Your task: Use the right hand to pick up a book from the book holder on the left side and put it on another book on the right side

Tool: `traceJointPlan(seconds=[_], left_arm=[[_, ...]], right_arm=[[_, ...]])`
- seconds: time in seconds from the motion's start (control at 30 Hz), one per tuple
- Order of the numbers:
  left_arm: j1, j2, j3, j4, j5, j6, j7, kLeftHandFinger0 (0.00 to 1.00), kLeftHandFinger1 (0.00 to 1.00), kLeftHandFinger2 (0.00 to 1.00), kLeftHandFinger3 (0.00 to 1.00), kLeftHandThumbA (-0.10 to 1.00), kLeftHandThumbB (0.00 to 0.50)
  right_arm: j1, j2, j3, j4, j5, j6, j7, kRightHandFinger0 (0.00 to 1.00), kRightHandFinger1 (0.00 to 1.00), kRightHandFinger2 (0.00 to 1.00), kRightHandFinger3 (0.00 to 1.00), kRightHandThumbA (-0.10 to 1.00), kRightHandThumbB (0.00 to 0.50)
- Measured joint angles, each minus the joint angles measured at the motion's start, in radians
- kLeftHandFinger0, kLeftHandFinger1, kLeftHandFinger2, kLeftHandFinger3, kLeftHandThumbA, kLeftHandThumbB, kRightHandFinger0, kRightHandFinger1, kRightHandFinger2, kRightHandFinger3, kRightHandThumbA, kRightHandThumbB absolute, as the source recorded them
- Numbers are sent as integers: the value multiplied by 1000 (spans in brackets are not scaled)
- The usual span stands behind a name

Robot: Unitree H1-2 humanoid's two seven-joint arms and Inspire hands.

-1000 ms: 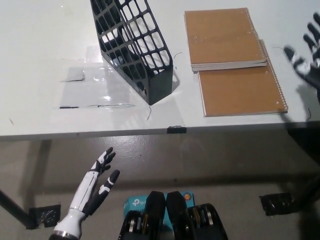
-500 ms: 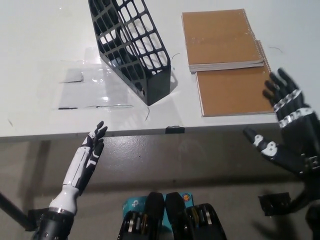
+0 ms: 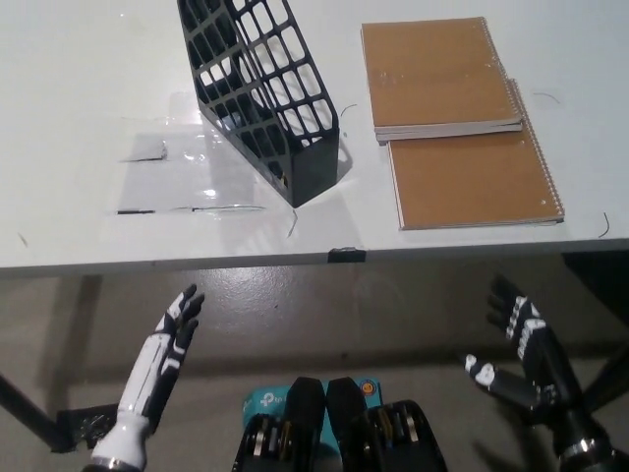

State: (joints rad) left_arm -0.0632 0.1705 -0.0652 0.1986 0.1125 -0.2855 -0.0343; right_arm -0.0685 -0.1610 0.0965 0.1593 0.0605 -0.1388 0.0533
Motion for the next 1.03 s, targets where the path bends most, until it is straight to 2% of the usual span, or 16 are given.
traceJointPlan(seconds=[0.1, 0.37, 0.6, 0.67, 0.9, 1.03], left_arm=[[38, 0, -8, -17, 0, 0, -4, 1000, 1000, 1000, 1000, 1000, 262], [78, 0, -22, -27, -1, -2, -24, 1000, 1000, 1000, 1000, 1000, 220], [81, 0, -24, -26, 0, -6, -26, 1000, 1000, 1000, 1000, 1000, 222], [80, 0, -24, -26, 0, -6, -26, 1000, 1000, 1000, 1000, 1000, 227], [75, 0, -23, -22, 2, -6, -26, 1000, 1000, 1000, 1000, 1000, 231], [69, -2, -21, -23, 2, -3, -25, 1000, 1000, 1000, 1000, 1000, 250]], right_arm=[[30, 9, 7, 30, -26, -41, -3, 867, 933, 1000, 1000, 753, 102], [79, 30, 19, 63, -74, -110, -4, 866, 922, 1000, 1000, 744, 108], [78, 28, 18, 69, -91, -122, -1, 834, 884, 1000, 1000, 685, 92], [77, 27, 19, 69, -96, -122, 0, 818, 869, 990, 1000, 699, 103], [48, 16, 22, 81, -124, -122, 7, 801, 857, 969, 1000, 684, 97], [30, 12, 23, 82, -130, -122, 12, 792, 844, 954, 1000, 674, 91]])
